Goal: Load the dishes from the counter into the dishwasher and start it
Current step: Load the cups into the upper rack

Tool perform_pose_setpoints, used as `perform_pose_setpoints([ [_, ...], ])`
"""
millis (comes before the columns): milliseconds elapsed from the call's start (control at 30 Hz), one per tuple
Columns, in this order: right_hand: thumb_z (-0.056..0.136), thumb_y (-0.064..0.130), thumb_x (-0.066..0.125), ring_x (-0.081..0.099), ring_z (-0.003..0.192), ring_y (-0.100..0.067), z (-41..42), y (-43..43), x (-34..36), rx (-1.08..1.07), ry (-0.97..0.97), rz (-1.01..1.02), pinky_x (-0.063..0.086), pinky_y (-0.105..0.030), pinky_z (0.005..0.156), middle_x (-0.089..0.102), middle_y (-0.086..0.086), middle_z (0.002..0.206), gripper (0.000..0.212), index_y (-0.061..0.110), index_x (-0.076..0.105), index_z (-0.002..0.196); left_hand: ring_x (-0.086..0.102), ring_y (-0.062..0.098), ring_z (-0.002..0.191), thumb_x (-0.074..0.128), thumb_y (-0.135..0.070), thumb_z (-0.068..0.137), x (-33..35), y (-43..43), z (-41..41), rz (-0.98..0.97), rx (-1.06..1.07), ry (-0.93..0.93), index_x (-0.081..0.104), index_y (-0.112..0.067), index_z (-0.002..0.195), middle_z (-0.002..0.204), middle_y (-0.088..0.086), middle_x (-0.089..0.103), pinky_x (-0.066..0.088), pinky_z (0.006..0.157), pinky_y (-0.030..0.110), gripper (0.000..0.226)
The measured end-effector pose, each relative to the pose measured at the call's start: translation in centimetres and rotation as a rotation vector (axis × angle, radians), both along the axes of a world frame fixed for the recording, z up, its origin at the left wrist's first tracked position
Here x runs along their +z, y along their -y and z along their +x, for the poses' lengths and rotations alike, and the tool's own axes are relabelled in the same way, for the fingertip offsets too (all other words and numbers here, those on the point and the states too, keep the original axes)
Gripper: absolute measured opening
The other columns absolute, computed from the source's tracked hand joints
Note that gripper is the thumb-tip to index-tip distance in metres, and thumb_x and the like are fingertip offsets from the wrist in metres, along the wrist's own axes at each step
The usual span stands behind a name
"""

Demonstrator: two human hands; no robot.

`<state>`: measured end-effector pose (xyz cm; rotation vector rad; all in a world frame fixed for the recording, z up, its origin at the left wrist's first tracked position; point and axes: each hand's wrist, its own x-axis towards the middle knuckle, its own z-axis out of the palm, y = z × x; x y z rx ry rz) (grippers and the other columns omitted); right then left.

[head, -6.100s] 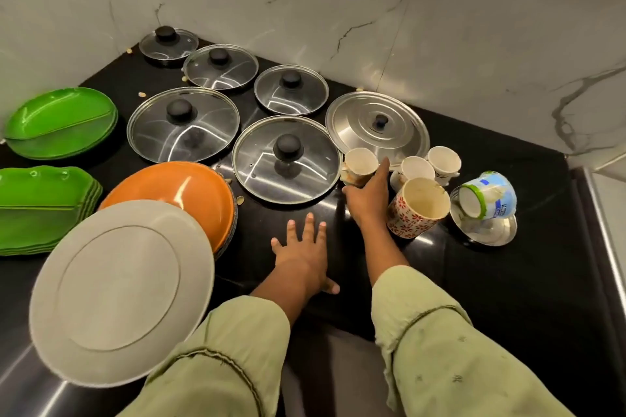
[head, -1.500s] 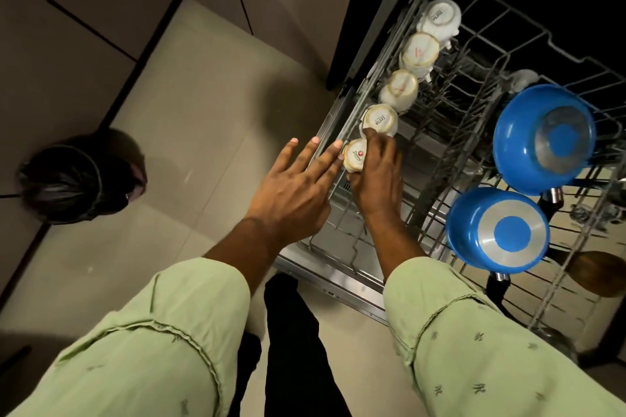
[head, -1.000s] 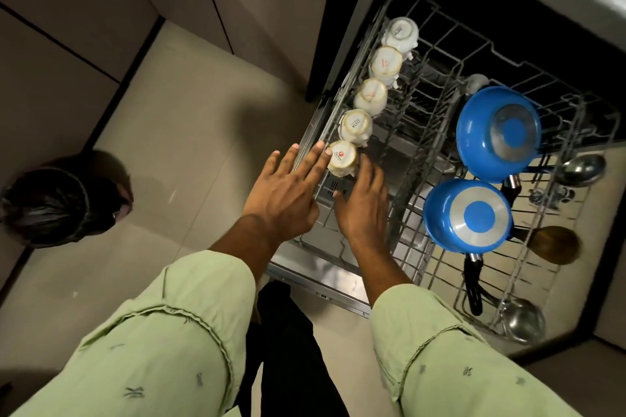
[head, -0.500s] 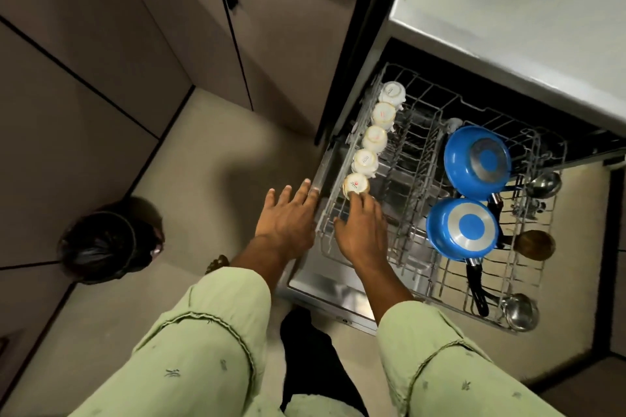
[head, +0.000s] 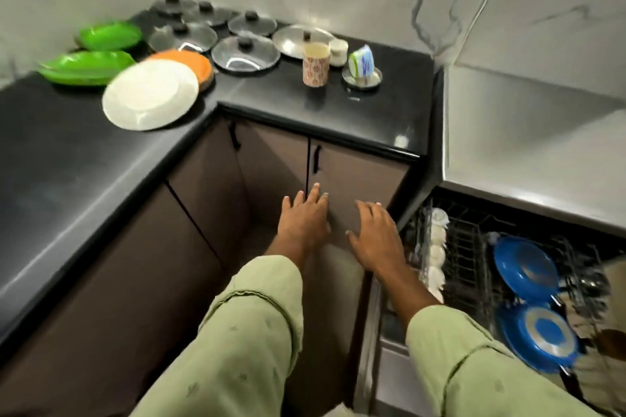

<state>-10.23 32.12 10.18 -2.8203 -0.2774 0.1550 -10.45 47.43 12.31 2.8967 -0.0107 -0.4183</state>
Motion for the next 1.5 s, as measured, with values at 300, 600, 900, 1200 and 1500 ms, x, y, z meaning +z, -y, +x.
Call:
perform_pose_setpoints([
  [300, 0.092, 0.032, 0.062, 0.022, 0.147, -0.023, 6.0, -7.8, 3.4, -0.036, 0.046, 0.134, 0.022, -0.038, 0.120, 0.032, -0.006, 0.156, 0.069, 0.019, 0.029, 0.151, 0.010, 0.031, 0.152, 0.045, -0.029, 0.100, 2.1, -7.3, 4.2, 0.031, -0.023, 0.046, 0.013, -0.020, 0.158, 0.167, 0.002, 0.000, 0.010, 0.122, 0.052, 0.067],
  [600, 0.093, 0.031, 0.062, 0.025, 0.146, -0.020, 15.9, -12.0, 2.7, -0.092, 0.017, 0.268, 0.029, -0.039, 0.117, 0.031, -0.002, 0.157, 0.070, 0.020, 0.027, 0.153, 0.002, 0.028, 0.153, 0.045, -0.036, 0.102, 1.5, -12.6, 12.4, 0.053, 0.000, 0.042, 0.009, -0.023, 0.159, 0.167, 0.004, -0.004, 0.007, 0.123, 0.049, 0.069],
  [900, 0.092, 0.032, 0.063, 0.032, 0.142, -0.021, 26.3, -14.5, 1.2, -0.071, -0.048, 0.295, 0.031, -0.039, 0.116, 0.035, -0.003, 0.154, 0.070, 0.019, 0.029, 0.152, 0.000, 0.027, 0.153, 0.047, -0.042, 0.101, 1.4, -15.4, 22.9, 0.067, 0.047, 0.019, 0.009, -0.024, 0.159, 0.167, 0.005, -0.004, 0.007, 0.124, 0.049, 0.072],
  [1200, 0.093, 0.031, 0.062, 0.034, 0.141, -0.023, 33.6, -16.7, 1.4, -0.161, -0.083, 0.375, 0.035, -0.040, 0.113, 0.032, -0.004, 0.156, 0.072, 0.021, 0.024, 0.153, 0.000, 0.030, 0.153, 0.053, -0.044, 0.098, 0.8, -17.9, 30.7, 0.090, 0.003, -0.029, 0.011, -0.023, 0.159, 0.166, 0.007, -0.005, 0.009, 0.123, 0.052, 0.077],
  [1500, 0.084, 0.023, 0.075, 0.037, 0.141, -0.023, 42.1, -19.2, 1.8, -0.379, -0.097, 0.553, 0.038, -0.043, 0.112, 0.036, -0.003, 0.154, 0.085, 0.023, 0.025, 0.153, -0.004, 0.037, 0.151, 0.078, -0.036, 0.082, 0.2, -21.4, 40.1, 0.173, -0.178, -0.209, 0.010, -0.023, 0.159, 0.165, 0.009, -0.011, 0.011, 0.121, 0.057, 0.103],
])
